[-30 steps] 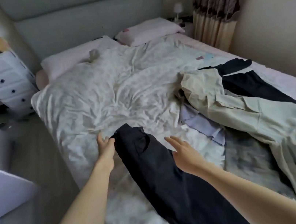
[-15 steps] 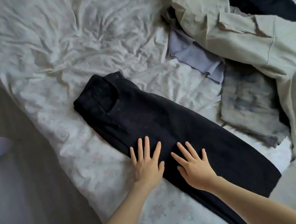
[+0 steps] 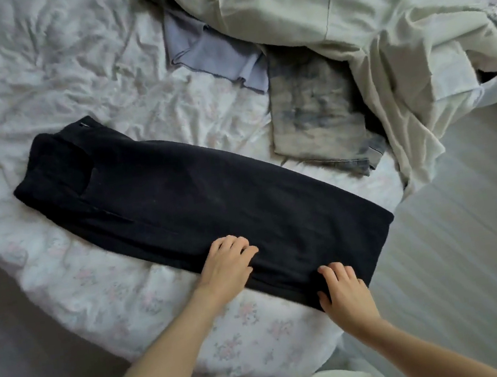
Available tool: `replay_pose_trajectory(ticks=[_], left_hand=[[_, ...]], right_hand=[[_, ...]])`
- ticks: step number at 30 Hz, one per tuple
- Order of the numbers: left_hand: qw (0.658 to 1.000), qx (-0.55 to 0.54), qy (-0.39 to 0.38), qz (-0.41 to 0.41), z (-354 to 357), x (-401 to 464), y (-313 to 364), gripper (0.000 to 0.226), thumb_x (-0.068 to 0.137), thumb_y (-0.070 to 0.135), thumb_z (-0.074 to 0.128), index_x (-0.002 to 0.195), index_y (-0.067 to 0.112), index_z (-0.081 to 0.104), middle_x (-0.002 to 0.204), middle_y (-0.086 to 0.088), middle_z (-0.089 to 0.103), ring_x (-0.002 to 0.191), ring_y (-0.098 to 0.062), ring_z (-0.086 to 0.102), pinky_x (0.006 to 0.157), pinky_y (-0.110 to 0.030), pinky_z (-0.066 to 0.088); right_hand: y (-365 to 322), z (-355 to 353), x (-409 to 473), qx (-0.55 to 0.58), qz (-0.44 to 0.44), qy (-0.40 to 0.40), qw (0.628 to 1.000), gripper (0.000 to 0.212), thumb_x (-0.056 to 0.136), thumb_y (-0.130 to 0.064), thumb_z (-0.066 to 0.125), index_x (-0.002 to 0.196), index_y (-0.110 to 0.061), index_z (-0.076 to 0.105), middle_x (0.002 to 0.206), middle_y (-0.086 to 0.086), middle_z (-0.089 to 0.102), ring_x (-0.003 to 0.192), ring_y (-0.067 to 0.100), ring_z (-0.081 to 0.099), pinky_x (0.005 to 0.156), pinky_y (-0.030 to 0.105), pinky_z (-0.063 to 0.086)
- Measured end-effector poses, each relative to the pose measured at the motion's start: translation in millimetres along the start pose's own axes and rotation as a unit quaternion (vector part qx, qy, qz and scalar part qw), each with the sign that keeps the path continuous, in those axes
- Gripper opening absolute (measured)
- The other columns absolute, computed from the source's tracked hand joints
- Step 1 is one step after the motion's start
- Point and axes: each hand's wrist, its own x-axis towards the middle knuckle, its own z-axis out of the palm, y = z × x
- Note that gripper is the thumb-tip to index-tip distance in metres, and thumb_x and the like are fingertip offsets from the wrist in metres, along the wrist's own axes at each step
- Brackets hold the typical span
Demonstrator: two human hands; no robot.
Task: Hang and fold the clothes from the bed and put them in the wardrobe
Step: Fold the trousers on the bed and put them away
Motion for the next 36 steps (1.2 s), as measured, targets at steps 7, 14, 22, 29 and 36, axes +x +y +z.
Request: replay_pose_trajectory(ticks=[7,14,22,29,36], left_hand=[[0.997,0.026,-0.069,-0.003,-11.9,12.8,4.0,0.021,0.079,0.024,0.074,0.093,0.024,0.058,0.092,0.012,0.054,0.089,-0.012,0.051,0.085,-0.028,0.040],[0.997,0.041,-0.065,-0.009,-24.8,10.1,9.8,0.027,0.057,0.005,0.073,0.073,0.017,0.054,0.071,0.006,0.047,0.067,-0.018,0.048,0.064,-0.034,0.044],[0.994,0.108,-0.006,0.016,-22.8,-16.0,28.9,0.045,0.036,-0.015,0.066,0.059,0.015,0.043,0.054,0.004,0.031,0.048,-0.016,0.028,0.044,-0.026,0.020],[0.994,0.030,0.094,-0.053,10.6,-55.5,1.2,0.034,0.060,-0.009,0.069,0.081,0.013,0.053,0.081,-0.001,0.049,0.068,-0.020,0.044,0.052,-0.032,0.042],[0.990,0.064,0.076,-0.102,-11.2,-23.8,-52.1,0.045,0.056,-0.002,0.084,0.096,0.010,0.068,0.097,-0.005,0.064,0.095,-0.028,0.058,0.077,-0.044,0.048]], right_hand=[[16.3,4.0,3.0,0.053,-0.033,-0.018,0.998,0.013,0.096,-0.024,0.040,0.104,-0.017,0.047,0.106,-0.002,0.051,0.090,0.018,0.043,0.070,0.027,0.031],[20.6,6.3,-2.8,0.012,-0.083,0.058,0.995,0.051,0.048,-0.015,0.075,0.064,-0.020,0.026,0.060,-0.005,0.036,0.051,0.014,0.029,0.046,0.025,0.023],[25.4,10.4,-21.0,-0.031,-0.095,0.105,0.989,0.036,0.047,-0.001,0.076,0.070,-0.019,0.054,0.059,-0.006,0.041,0.050,0.015,0.035,0.052,0.029,0.034],[13.6,25.3,-30.1,-0.007,-0.071,0.036,0.997,0.034,0.052,-0.008,0.077,0.070,-0.021,0.051,0.064,-0.007,0.046,0.056,0.014,0.037,0.050,0.026,0.032],[-0.6,14.7,-23.2,0.028,-0.052,0.036,0.998,0.011,0.095,-0.023,0.043,0.095,-0.017,0.052,0.091,-0.003,0.050,0.079,0.019,0.047,0.068,0.032,0.039]])
